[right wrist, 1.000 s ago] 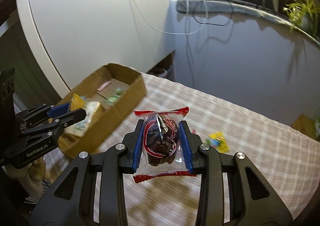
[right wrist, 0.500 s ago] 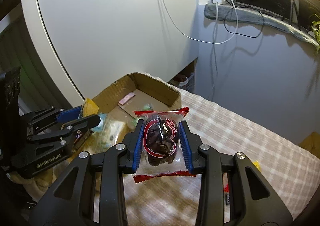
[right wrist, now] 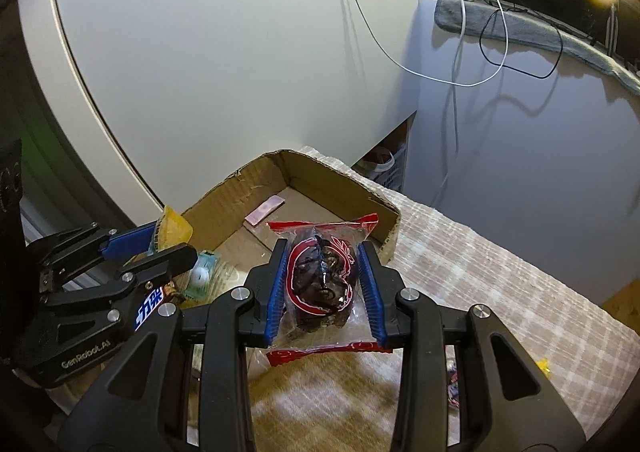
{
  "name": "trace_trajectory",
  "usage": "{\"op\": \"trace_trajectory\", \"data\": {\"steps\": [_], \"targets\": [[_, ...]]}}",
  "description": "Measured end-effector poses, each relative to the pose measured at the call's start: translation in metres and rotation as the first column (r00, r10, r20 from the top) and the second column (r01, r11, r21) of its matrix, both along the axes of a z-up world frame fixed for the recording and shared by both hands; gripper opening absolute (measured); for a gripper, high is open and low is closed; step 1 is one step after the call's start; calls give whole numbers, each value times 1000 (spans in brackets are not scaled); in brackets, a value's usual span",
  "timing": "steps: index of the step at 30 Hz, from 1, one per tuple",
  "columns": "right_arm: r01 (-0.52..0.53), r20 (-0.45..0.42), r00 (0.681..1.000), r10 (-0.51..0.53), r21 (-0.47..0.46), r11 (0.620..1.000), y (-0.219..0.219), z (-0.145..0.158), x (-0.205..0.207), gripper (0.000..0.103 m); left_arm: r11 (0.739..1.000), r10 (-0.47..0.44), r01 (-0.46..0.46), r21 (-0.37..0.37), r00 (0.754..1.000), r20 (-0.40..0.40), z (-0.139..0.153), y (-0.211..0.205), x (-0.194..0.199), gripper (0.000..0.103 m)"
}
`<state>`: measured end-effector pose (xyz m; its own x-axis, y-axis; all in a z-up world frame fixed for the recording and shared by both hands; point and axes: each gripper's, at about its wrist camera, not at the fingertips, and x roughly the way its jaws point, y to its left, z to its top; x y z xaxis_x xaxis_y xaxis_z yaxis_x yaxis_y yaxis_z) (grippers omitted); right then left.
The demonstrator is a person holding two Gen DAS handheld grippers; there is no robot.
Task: Organize snacks
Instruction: 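Carry the yellow snack and chocolate bag into the box with both tools, then open both tools to release the snacks into the box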
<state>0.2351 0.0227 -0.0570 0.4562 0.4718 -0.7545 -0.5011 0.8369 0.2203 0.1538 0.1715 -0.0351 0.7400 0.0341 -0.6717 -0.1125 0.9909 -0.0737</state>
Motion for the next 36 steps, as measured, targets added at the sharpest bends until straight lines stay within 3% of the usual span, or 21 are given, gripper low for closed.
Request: {"op": "trace_trajectory", "data": {"steps": [14, 16, 20, 23, 27, 36], "targets": [[-16, -2, 1000, 16, -7, 1000, 12, -7, 11, 39, 1000, 9, -9, 10, 1000, -8, -1, 3, 3, 37], [-15, 8, 1000, 15, -8, 1000, 12, -5, 11, 58, 1000, 11, -11, 13, 1000, -7, -1, 4, 4, 38], [-9, 30, 999, 10, -6, 1000, 11, 0, 10, 72, 1000, 14, -14, 15, 1000, -8, -2, 5, 4, 43], [3, 46, 999, -3, -5, 1000, 9, 3, 10, 84, 1000, 14, -14, 18, 1000, 2, -1, 5, 2, 61], [24, 67, 997, -24, 1, 1000, 5, 9, 8, 100, 999, 13, -14, 37, 1000, 11, 1, 3, 1, 75], [48, 82, 996, -48, 3, 999, -8, 17, 2, 102, 999, 6, -7, 45, 1000, 29, 5, -5, -4, 76]]}}
